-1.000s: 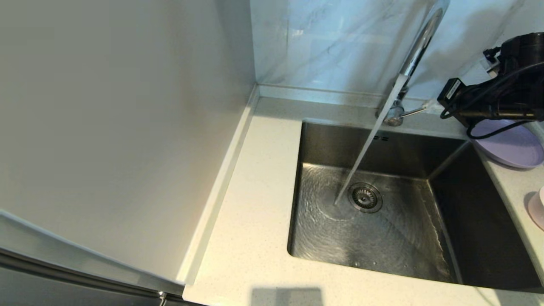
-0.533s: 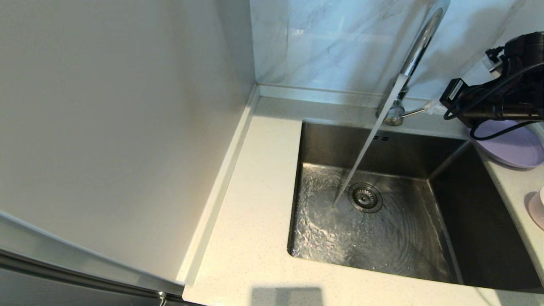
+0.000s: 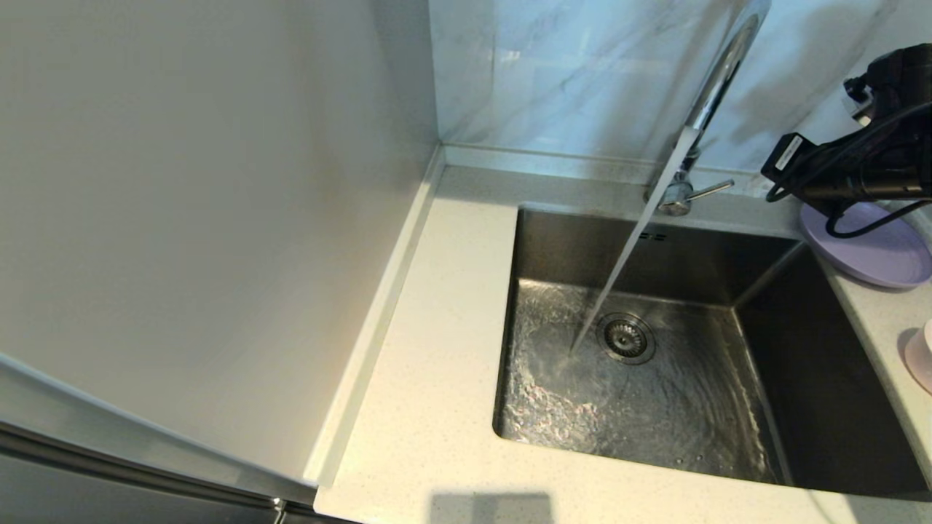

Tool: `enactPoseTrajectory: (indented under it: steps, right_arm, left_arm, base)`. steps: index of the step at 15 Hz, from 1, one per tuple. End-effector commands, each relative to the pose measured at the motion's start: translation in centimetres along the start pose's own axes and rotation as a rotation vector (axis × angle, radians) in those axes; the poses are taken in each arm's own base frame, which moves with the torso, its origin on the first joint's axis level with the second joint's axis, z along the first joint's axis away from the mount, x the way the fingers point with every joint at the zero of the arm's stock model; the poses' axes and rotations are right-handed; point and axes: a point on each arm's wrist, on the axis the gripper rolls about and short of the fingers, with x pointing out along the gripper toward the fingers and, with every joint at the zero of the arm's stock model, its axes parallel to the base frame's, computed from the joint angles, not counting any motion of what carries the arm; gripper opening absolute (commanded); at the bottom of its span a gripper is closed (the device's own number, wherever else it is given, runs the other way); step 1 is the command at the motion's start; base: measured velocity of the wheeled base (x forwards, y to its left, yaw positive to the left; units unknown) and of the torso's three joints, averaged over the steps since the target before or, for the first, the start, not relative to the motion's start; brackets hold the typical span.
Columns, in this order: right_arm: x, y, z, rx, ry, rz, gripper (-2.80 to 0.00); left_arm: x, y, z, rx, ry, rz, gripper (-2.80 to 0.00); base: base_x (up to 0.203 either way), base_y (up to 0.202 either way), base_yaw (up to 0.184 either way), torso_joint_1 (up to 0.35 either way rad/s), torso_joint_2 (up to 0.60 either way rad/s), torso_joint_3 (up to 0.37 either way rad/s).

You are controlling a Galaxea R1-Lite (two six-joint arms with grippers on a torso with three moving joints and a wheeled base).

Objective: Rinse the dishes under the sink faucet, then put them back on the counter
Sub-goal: Turn off the faucet

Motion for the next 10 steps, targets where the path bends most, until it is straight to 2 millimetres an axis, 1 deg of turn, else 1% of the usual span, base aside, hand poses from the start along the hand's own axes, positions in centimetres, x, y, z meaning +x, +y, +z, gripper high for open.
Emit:
enactPoseTrajectory:
  steps: [1,5,10]
  right_arm:
    - [-0.1,0.0,0.0,0.007,0.002,0.003,-2.80]
    - [0.1,-0.3,-1.6,0.009,0.130,0.114,-2.80]
    - [0.4,-0.1,-2.4,-0.003,0.187,0.178,-2.80]
  left_arm:
    - [0.0,0.0,0.0,-0.001,0.000,0.000,-2.80]
    - [0.0,0.0,0.0,-0.001,0.000,0.000,-2.80]
    - [0.0,0.0,0.0,-0.001,0.000,0.000,-2.80]
  base:
    - [0.000,0.000,0.000,0.000,0.00,0.000]
    - [0.000,0.000,0.000,0.000,0.00,0.000]
    - [0.000,0.000,0.000,0.000,0.00,0.000]
